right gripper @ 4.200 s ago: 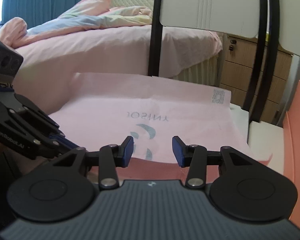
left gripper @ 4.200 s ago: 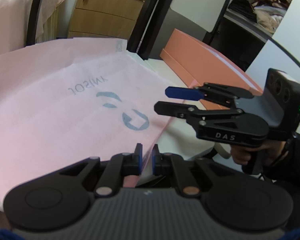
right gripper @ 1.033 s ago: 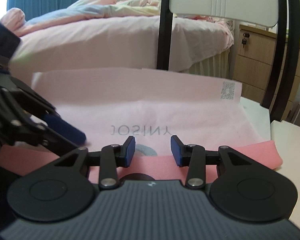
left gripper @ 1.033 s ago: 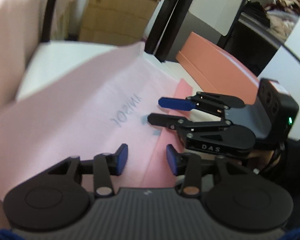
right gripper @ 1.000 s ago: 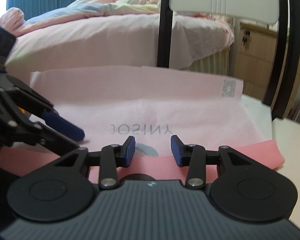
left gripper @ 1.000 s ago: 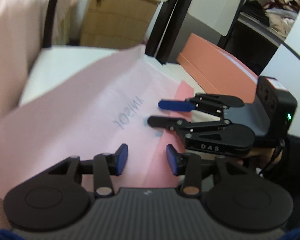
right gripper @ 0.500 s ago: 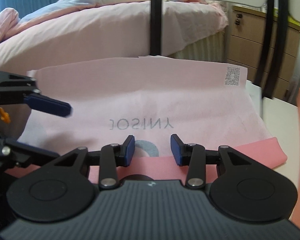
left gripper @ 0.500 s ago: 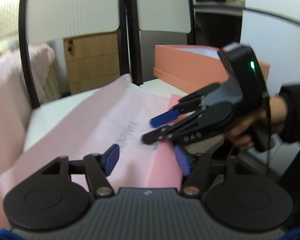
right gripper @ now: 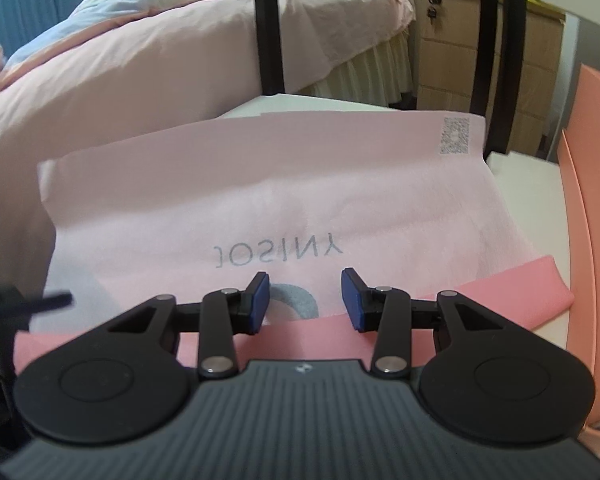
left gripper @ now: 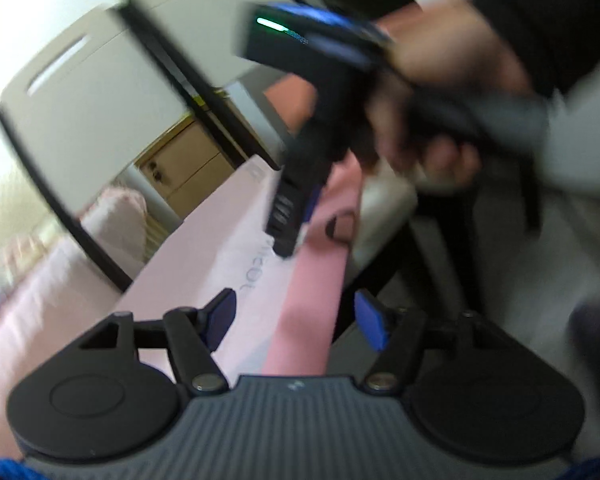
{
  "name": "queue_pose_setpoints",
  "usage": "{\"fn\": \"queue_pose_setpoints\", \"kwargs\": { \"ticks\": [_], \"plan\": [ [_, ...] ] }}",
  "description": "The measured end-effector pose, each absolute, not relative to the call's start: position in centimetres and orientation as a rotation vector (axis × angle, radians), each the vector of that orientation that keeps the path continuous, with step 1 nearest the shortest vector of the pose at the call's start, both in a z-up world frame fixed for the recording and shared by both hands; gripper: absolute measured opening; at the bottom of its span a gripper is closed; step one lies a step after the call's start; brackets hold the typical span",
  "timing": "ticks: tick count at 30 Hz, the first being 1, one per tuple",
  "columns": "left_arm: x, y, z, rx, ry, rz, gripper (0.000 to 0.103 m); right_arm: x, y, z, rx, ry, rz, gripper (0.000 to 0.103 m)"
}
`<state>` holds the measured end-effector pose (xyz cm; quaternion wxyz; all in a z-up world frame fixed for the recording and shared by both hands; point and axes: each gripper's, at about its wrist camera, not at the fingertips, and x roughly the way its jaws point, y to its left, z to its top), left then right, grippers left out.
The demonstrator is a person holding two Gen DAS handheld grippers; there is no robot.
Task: Fold shopping bag
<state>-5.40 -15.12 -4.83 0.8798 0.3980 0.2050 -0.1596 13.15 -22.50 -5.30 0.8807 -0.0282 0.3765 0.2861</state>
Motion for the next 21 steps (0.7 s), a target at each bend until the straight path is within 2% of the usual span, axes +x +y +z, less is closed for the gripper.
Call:
{"fn": "queue_pose_setpoints", "kwargs": {
  "ticks": [5,10,12,15,16,18,21],
  "plan": [
    [-6.8,-16.9,-7.4,1.196,0.358,-0.277,0.065,13.3,-22.7,-5.0,-0.044,0.826,0.573,0.042],
    [-6.9,-17.0,-9.1,1.315,0.308,-0.278,0.060,13.3,-22.8,-4.8,-0.028,0.853,0.569,0.042],
    [-6.5,-16.4,-9.9,1.312,0.298,-0.260,0.047,13.8,-22.6,-4.8,-0.014,0.865,0.558,0.042],
    [-6.3,-15.8,-10.8,1.309,0.286,-0.271,0.040,13.8,-22.3,-4.8,-0.017,0.878,0.542,0.042],
    [-6.4,-15.7,-11.0,1.309,0.284,-0.289,0.034,13.9,-22.4,-4.8,-0.009,0.878,0.544,0.042],
    [-6.1,-15.8,-10.6,1.269,0.299,-0.314,0.011,14.2,-22.5,-4.8,0.006,0.878,0.547,0.042],
    [-4.7,-14.9,-8.0,1.062,0.428,-0.365,0.006,13.8,-23.4,-4.7,0.073,0.856,0.561,0.045]
  ]
}}
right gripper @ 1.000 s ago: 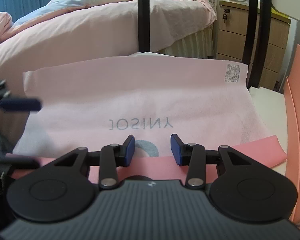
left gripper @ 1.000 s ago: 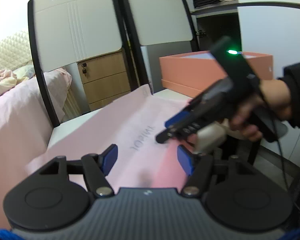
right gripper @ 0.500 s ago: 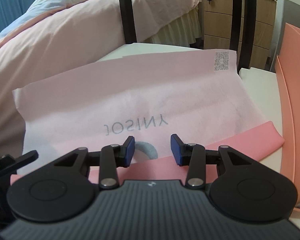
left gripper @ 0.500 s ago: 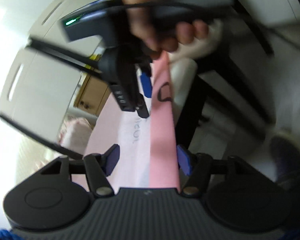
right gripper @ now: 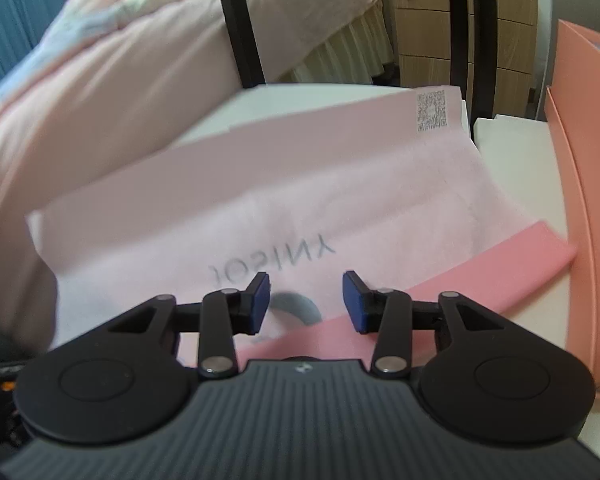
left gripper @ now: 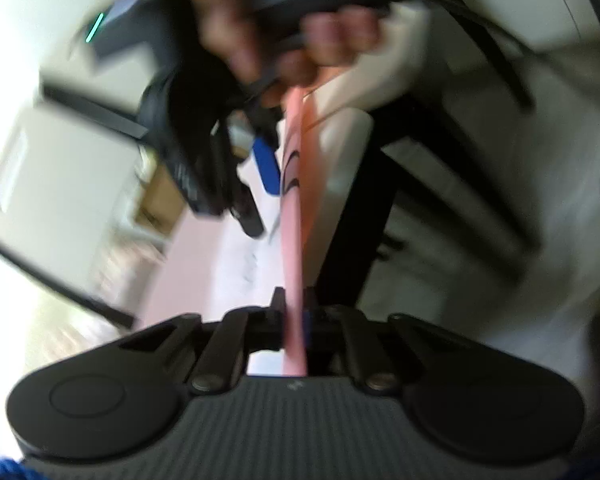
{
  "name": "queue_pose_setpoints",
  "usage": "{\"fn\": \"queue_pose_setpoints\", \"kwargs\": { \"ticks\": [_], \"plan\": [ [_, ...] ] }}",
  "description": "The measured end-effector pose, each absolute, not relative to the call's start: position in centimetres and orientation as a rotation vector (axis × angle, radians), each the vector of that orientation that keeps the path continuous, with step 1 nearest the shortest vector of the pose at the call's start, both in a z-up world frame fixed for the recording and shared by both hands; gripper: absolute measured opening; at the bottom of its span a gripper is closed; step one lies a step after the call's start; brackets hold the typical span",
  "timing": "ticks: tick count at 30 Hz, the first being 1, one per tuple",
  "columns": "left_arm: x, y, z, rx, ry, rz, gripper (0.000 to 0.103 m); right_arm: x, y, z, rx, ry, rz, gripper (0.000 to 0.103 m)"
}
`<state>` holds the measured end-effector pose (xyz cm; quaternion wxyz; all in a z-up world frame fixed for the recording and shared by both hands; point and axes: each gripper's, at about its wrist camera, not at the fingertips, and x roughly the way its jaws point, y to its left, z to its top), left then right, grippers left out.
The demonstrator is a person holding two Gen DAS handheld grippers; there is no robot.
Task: Fold shopping bag
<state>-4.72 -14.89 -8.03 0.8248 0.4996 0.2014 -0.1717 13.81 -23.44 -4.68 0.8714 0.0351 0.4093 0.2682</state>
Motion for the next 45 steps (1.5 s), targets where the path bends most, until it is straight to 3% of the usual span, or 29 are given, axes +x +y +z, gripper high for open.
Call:
{"fn": "queue_pose_setpoints", "kwargs": {
  "ticks": [7,13,23,39,45],
  "plan": [
    [0.5,-9.3,-2.3,0.392,0.734,-0.528,0.004,10.5,-26.7,0.3,0.129,0.519,0.575,0.045],
    [3.7,-3.4,-1.6,-0.032,0.879,-0.565,0.004,10.8,-26.7,0.2,0.107,0.524,0.653,0.045],
    [5.6,0.7,-2.3,-0.205,0.942,-0.522,0.005,11.9,-20.2,-3.6,-0.175,0.535,0.791,0.044],
    [6.4,2.0,-2.5,-0.224,0.929,-0.489,0.008,15.3,-16.4,-4.7,-0.195,0.524,0.824,0.042],
    [6.0,2.1,-1.8,-0.177,0.873,-0.378,0.033,15.8,-15.3,-5.8,-0.227,0.574,0.809,0.043]
  ]
}}
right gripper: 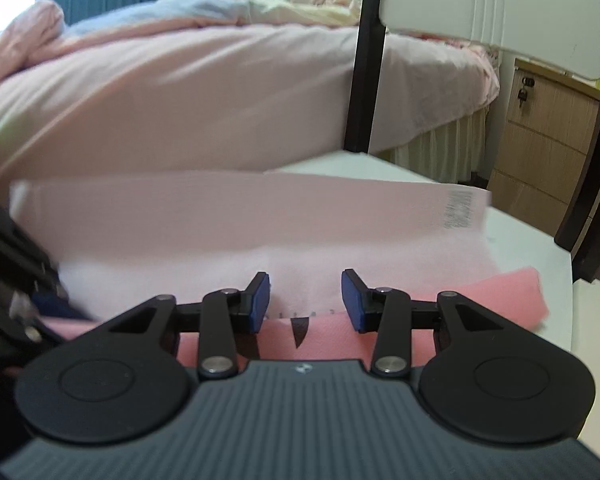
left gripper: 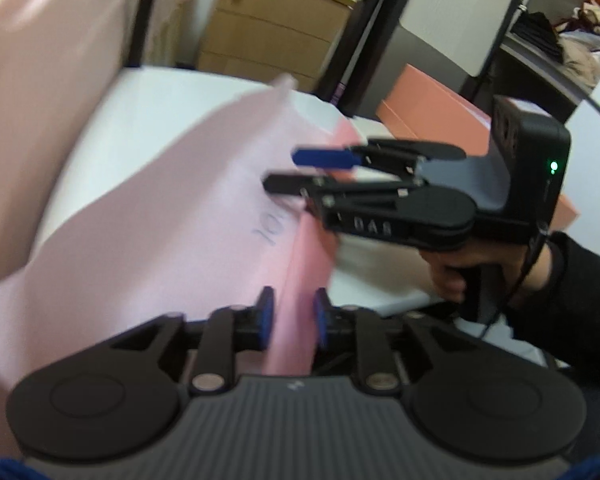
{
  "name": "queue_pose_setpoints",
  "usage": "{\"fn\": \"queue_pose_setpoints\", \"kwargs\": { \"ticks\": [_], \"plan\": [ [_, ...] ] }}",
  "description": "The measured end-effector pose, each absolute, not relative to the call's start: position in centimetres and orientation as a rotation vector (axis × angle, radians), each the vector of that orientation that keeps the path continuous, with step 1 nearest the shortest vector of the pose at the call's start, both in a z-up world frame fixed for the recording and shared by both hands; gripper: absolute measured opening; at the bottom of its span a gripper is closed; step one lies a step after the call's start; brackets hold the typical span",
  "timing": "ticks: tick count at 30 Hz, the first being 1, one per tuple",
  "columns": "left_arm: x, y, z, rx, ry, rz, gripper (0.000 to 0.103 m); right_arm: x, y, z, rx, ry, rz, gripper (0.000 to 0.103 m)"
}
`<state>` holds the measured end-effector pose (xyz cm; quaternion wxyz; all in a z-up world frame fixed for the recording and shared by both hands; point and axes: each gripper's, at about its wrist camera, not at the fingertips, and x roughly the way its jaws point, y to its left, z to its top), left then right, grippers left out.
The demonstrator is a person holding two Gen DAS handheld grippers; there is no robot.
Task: Fold shopping bag
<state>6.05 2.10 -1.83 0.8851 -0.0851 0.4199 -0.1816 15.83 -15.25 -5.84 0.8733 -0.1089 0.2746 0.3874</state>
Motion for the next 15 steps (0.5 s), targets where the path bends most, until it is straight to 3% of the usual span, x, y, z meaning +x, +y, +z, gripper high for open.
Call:
{"fn": "queue_pose_setpoints", "kwargs": {
  "ticks": [9,15],
  "plan": [
    [2.8,-0.9,0.1,0.048,0.667,-0.349,0.053,15.3,-15.7,-6.3,-0.220,0.611,0.793,0.042],
    [-0.3,-5.9,-1.3,0.359,0.564,-0.400,0.055,14.6,-17.2,-5.8,-0.197,0.684,0.761,0.042]
  ]
}}
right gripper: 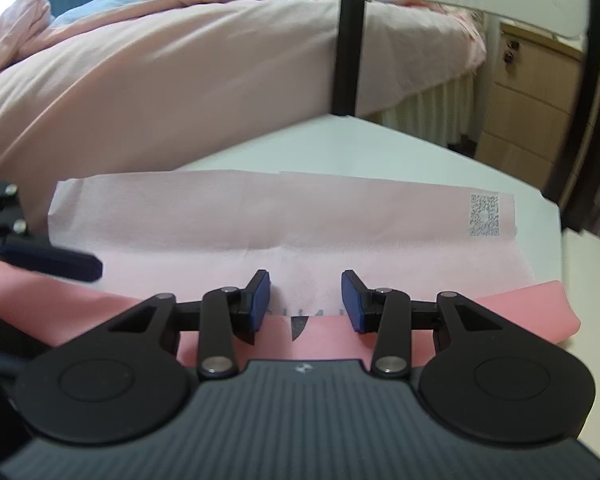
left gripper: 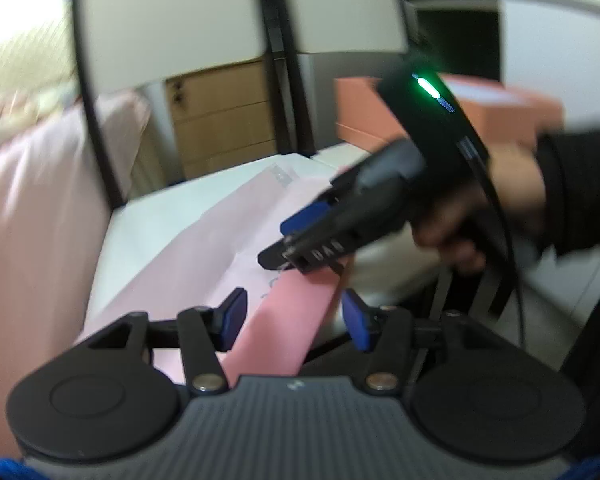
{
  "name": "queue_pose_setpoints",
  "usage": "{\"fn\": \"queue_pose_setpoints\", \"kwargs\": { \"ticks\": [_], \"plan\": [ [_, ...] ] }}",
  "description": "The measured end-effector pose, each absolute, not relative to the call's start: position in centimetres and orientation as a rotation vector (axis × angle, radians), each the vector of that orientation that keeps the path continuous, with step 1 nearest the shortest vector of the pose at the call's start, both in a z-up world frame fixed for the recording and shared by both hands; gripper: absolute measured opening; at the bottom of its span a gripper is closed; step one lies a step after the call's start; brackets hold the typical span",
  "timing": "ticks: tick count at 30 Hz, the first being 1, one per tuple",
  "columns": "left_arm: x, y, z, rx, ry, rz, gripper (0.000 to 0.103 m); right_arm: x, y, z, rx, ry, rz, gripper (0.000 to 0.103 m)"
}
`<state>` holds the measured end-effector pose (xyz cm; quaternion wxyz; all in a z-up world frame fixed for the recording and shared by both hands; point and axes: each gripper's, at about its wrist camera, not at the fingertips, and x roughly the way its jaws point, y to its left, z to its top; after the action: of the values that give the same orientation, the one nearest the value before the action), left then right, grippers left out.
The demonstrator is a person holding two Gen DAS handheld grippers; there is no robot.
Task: Fold shopping bag
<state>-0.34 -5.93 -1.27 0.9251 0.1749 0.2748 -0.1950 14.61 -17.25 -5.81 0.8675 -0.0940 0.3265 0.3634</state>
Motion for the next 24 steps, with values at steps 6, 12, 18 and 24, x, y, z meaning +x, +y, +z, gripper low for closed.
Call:
{"fn": "queue_pose_setpoints", "kwargs": {
  "ticks": [6,12,18,24],
  "plan": [
    [-3.3,-11.3,-5.1,0.734,0.479,-0.387,0.056,13.2,-19.8,-5.4,-0.173,0.738,0.711,0.042],
    [-4.4,-13.2,-7.2,0.874,0.450,-0.370,0.053,11.6,-21.7,-5.1,-0.178,0.761,0.704,0.042],
    [-3.6,-13.0,-7.7,0.876,0.464,-0.315,0.033,11.5,-22.6,-4.9,-0.173,0.777,0.692,0.042],
    [-2.4,-11.1,-5.3,0.660,0.531,-0.365,0.015,11.9,-22.7,-4.4,-0.164,0.770,0.664,0.042]
  ]
}}
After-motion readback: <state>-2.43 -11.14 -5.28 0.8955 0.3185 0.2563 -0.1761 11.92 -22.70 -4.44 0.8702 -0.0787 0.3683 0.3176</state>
